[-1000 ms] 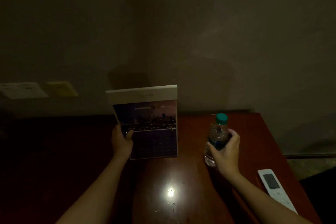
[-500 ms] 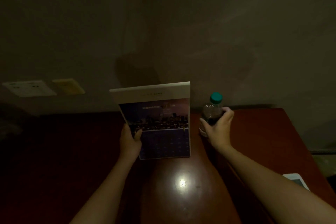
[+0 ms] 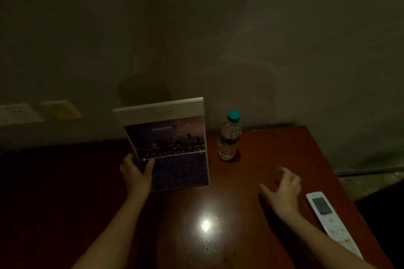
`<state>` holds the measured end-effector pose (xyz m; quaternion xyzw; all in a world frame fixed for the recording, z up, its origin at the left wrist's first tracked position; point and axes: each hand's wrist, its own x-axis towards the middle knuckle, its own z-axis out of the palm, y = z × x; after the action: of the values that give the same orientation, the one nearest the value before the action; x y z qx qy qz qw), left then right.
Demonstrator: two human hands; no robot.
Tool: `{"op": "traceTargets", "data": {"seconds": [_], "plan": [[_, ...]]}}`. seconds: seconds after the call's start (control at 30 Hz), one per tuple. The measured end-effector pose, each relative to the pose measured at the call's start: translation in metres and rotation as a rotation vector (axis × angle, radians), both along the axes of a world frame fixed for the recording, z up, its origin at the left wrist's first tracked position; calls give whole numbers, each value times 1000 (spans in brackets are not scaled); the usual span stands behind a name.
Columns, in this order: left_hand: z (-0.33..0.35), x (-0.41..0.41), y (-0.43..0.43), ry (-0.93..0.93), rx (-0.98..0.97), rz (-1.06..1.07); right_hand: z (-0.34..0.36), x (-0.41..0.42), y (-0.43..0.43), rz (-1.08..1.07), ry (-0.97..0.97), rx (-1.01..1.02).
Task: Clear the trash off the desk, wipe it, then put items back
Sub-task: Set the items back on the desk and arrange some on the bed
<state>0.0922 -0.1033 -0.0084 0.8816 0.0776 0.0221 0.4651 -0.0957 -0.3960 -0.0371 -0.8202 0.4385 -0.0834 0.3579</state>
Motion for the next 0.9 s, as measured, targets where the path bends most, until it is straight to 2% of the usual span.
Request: {"op": "traceTargets", "data": {"seconds": [0.1, 0.2, 0.27, 0.57, 0.67, 0.9], "plan": [[-9, -21, 1, 27, -62, 82, -7, -66, -26, -81, 234, -182], [-18, -53, -13, 81, -39, 82, -10, -107, -38, -112, 469, -167], [-23, -76, -26, 156, -34, 59, -13, -121, -42, -111, 533, -160], [-33, -128, -63, 236, 3, -200, -19, -139, -77, -161, 382, -54], [-27, -134, -74, 233, 33, -266, -17, -139, -88, -186, 382, -52], [-30, -159, -106, 274, 131, -440, -19, -145, -97, -68, 412, -139]]}}
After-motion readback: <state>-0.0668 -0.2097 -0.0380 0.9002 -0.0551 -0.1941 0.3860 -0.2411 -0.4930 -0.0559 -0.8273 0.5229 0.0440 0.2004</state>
